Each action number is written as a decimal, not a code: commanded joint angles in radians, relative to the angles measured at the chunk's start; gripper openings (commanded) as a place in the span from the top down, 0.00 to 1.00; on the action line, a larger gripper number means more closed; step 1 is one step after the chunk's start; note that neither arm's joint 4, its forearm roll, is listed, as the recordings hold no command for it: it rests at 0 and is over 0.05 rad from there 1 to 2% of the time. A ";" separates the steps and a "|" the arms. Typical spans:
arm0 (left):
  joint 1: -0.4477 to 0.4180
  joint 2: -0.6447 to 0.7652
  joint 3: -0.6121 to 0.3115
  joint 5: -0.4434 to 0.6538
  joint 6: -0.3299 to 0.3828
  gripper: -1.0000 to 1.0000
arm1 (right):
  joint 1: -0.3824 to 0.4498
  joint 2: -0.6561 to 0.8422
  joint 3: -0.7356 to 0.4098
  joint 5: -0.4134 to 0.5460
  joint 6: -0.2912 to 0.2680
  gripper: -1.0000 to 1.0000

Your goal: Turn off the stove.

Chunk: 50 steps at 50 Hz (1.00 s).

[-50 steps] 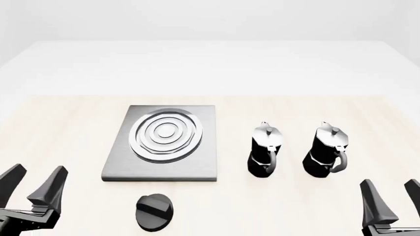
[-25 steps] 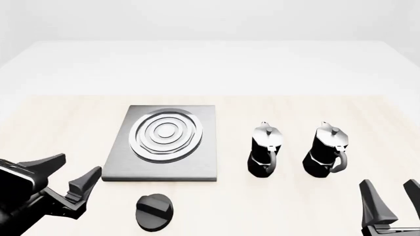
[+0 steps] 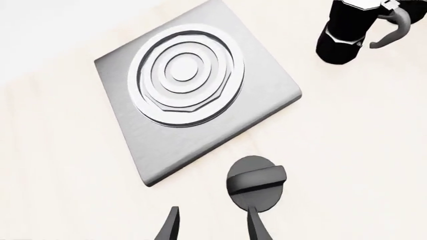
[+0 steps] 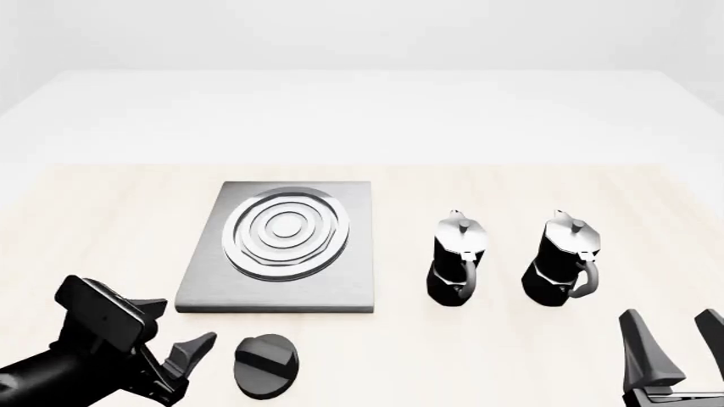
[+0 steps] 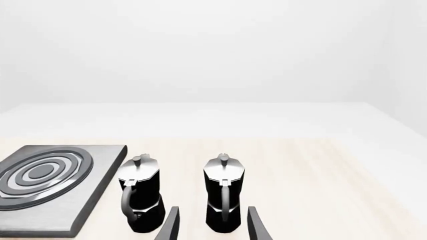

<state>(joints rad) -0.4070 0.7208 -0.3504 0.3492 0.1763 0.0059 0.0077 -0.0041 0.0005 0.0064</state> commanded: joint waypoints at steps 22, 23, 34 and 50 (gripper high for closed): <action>-0.010 0.270 0.109 -0.248 0.046 0.00 | -0.003 -0.002 0.000 0.001 0.000 0.00; -0.008 0.275 0.108 -0.254 0.045 0.00 | -0.003 -0.002 0.000 0.001 0.000 0.00; 0.009 0.381 0.129 -0.359 0.063 0.00 | -0.004 -0.003 0.000 0.003 0.001 0.00; 0.033 0.498 0.130 -0.461 0.102 0.00 | -0.007 0.000 0.000 0.001 0.002 0.00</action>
<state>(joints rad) -0.3843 1.1513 -0.2180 -0.0543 0.2604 0.0005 0.0053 -0.0036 0.0032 0.0078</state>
